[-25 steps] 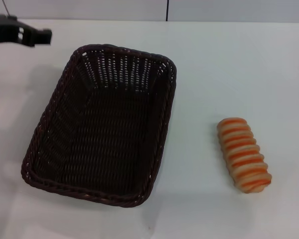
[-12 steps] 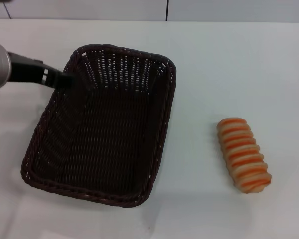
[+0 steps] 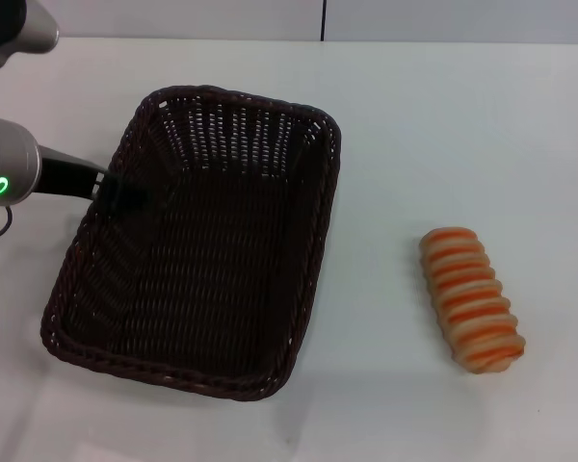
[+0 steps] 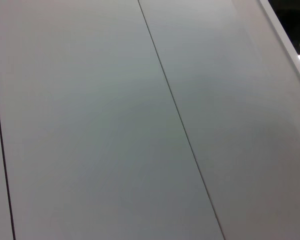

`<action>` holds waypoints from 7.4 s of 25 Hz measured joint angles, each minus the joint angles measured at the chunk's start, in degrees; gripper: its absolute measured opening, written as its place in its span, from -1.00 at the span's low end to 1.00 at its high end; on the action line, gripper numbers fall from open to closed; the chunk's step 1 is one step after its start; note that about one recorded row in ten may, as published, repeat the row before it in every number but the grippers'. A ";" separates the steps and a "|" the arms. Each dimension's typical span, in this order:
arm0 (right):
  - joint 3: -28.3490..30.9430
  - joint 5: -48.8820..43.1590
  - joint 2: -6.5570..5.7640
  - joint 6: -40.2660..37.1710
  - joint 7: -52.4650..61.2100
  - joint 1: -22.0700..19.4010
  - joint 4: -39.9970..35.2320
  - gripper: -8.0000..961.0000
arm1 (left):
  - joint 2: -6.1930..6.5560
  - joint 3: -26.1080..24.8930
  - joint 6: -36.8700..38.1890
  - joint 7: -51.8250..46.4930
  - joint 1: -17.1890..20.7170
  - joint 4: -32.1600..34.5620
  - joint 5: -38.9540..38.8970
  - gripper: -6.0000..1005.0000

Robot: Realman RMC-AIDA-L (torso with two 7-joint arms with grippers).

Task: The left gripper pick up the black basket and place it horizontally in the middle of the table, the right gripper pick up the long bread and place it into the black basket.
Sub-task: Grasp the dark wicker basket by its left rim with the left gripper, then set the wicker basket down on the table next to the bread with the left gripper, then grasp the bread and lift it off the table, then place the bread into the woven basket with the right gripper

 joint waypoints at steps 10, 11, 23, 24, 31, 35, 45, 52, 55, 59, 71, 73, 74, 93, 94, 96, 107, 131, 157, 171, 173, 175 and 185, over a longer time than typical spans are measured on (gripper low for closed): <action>-1.47 -0.04 -0.05 -0.10 0.00 0.00 -0.16 0.66 | 0.13 0.39 -2.55 -0.09 -2.03 4.00 0.17 0.21; -1.47 -0.05 -0.05 -0.23 0.00 -0.03 -0.17 0.66 | 0.15 0.15 -3.01 0.07 -2.25 4.10 0.12 0.20; -1.50 -0.04 -0.09 -0.52 0.00 -0.32 -0.18 0.66 | 0.17 -0.28 -5.91 4.95 -3.37 3.57 -0.66 -0.40; -1.50 -0.04 -0.09 -0.53 0.00 -0.26 -0.18 0.66 | 0.17 -0.28 -6.04 5.59 -3.65 3.57 -0.72 -0.42; -1.50 -0.04 -0.15 -0.78 0.00 0.00 -0.46 0.66 | 0.29 -7.02 -8.13 18.13 -8.75 3.98 -7.31 -0.53; -1.51 -0.04 -0.11 -1.14 0.00 -0.45 -0.51 0.66 | 0.33 -13.34 -11.88 26.94 -13.38 7.46 -13.97 -0.54; -1.50 0.21 0.16 -1.95 0.01 -2.51 -0.30 0.66 | 0.45 -28.11 -20.53 46.13 -28.01 27.81 -26.31 -0.59; -1.50 0.01 0.24 -1.95 0.01 -2.66 -0.13 0.66 | 0.57 -27.00 -21.99 47.45 -29.13 29.77 -26.13 -0.59; -1.60 -0.01 0.23 -1.95 0.01 -2.49 -0.16 0.66 | 0.86 -26.68 -23.67 48.79 -29.22 29.82 -26.07 -0.59; -2.15 -0.03 0.14 -1.94 0.01 -2.26 -0.24 0.66 | 0.99 -26.51 -24.32 49.38 -29.32 30.02 -25.21 -0.59; -2.53 -0.04 0.09 -1.93 0.00 -2.26 -0.26 0.66 | 0.52 -25.62 -21.04 51.90 -29.85 31.94 -21.76 -0.53; -2.77 -0.04 0.12 -1.94 0.00 -2.32 -0.25 0.66 | 0.49 -25.53 -20.67 52.79 -30.00 31.84 -21.81 -0.39; -2.90 -0.04 0.13 -1.94 0.00 -2.33 -0.23 0.66 | 0.47 -25.41 -20.17 53.40 -30.05 31.55 -21.90 -0.32; -11.13 -0.03 0.23 -2.06 0.00 -1.31 0.38 0.66 | -0.07 19.70 79.16 65.28 -4.73 16.81 -15.76 0.32; -12.62 -0.03 0.23 -2.08 -0.01 -1.20 0.42 0.66 | -0.05 21.35 85.14 64.66 -4.31 18.88 -15.08 0.33; -17.07 -0.04 0.25 -2.46 -0.14 -1.00 0.58 0.66 | 0.03 24.37 105.03 58.19 -2.43 24.72 -14.25 0.35; -31.22 -14.85 0.12 -3.85 -5.82 1.01 2.08 0.66 | 0.39 8.07 136.75 -5.68 -3.50 67.77 -10.67 0.48; -31.73 -21.26 0.37 22.12 -5.98 9.59 6.36 0.65 | 0.47 4.19 140.45 -15.43 -5.13 77.57 -10.16 0.66; -27.25 -21.37 0.00 25.10 -6.41 9.93 7.35 0.24 | 0.47 4.62 141.05 -15.90 -6.81 78.27 -9.28 0.65; -24.89 -21.38 -0.16 6.00 -6.47 6.76 5.94 0.08 | 0.47 4.62 141.12 -15.95 -7.05 78.20 -8.49 0.65; -24.93 -21.41 -0.19 1.51 -6.49 6.76 5.96 0.06 | 0.47 4.62 141.12 -15.96 -7.17 78.18 -8.49 0.65; -25.25 -21.67 -0.21 -3.96 -6.49 7.04 6.04 0.02 | 0.45 4.61 141.17 -15.97 -7.35 78.15 -8.48 0.65; -25.58 -31.47 -0.08 -5.48 -4.55 16.61 6.68 -0.17 | 0.34 4.52 141.62 -16.60 -7.22 77.66 -8.49 0.65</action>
